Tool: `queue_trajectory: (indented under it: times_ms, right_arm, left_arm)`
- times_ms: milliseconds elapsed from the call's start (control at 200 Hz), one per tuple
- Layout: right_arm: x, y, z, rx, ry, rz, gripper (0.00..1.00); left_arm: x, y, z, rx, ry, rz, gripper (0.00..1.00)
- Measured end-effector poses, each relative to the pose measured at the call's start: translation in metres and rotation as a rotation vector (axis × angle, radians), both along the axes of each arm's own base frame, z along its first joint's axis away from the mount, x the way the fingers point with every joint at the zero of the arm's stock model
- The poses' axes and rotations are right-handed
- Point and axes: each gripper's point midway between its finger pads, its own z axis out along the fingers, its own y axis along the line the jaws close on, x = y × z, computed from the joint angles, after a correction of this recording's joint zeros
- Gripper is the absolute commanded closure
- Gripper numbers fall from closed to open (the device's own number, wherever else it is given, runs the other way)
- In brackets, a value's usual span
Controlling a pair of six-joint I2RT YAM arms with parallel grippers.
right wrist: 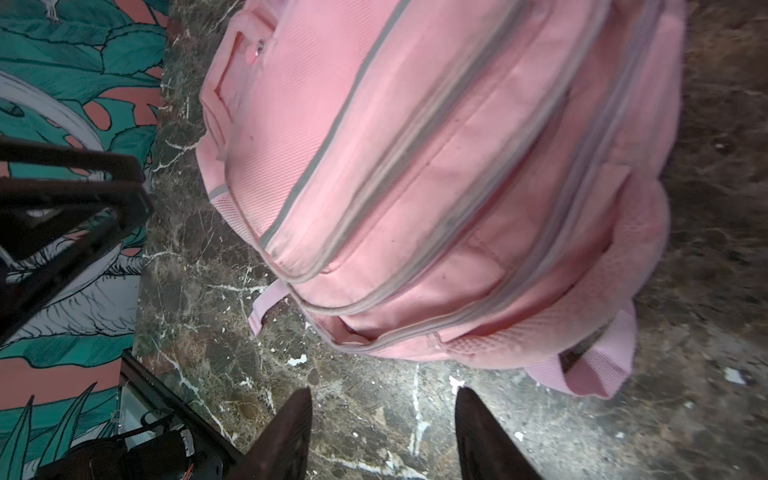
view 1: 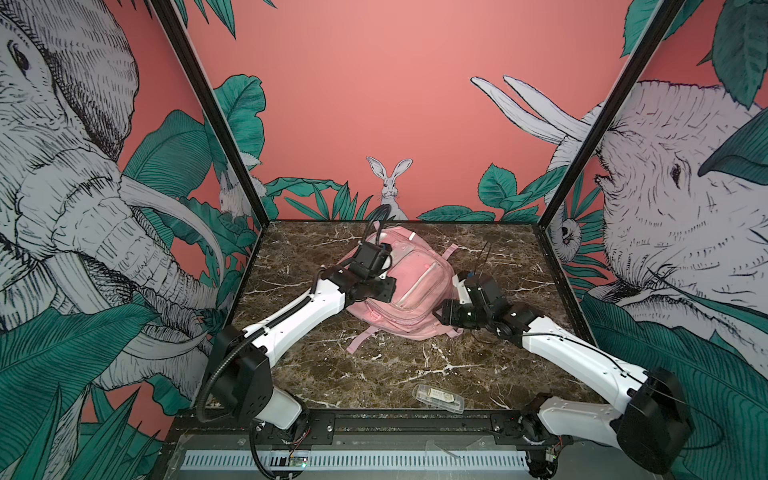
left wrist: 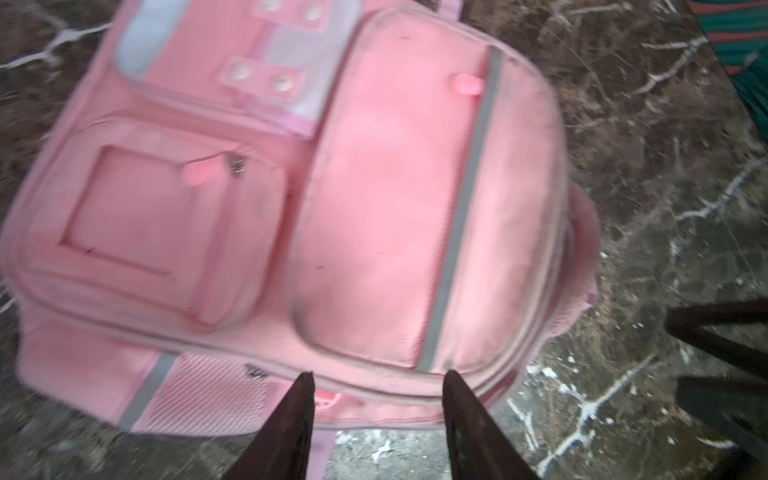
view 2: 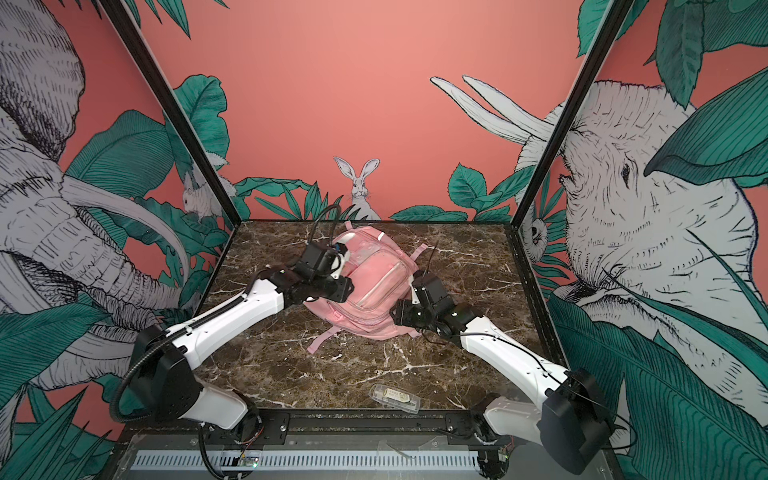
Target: Pack the student bag
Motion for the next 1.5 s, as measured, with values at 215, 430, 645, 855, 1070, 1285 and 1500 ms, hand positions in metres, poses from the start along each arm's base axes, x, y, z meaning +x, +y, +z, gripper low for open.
queue_trajectory:
  times_ms: [215, 430, 645, 855, 1070, 1285, 1500]
  right_arm:
    - [-0.007, 0.058, -0.003, -0.012, -0.016, 0.126, 0.55]
    - [-0.017, 0.118, -0.008, -0.020, -0.032, 0.244, 0.55]
    - [-0.023, 0.155, -0.030, -0.032, -0.005, 0.308, 0.50]
    - [-0.020, 0.161, -0.058, -0.088, 0.030, 0.314, 0.49]
    - [-0.007, 0.157, -0.053, -0.131, -0.011, 0.285, 0.45]
    - [0.006, 0.139, -0.061, -0.171, 0.000, 0.235, 0.44]
    - [0.014, 0.127, -0.064, -0.202, 0.005, 0.225, 0.49]
  left_arm:
    - [0.002, 0.076, -0.034, -0.035, 0.067, 0.228, 0.50]
    - [0.002, 0.126, -0.067, -0.123, 0.153, 0.421, 0.45]
    - [0.015, 0.138, -0.082, -0.170, 0.182, 0.483, 0.43]
    - [0.024, 0.125, -0.115, -0.201, 0.257, 0.454, 0.44]
    - [0.026, 0.118, -0.133, -0.219, 0.306, 0.433, 0.55]
    - [0.030, 0.111, -0.130, -0.265, 0.286, 0.413, 0.81]
    - [0.023, 0.106, -0.132, -0.313, 0.293, 0.403, 0.92]
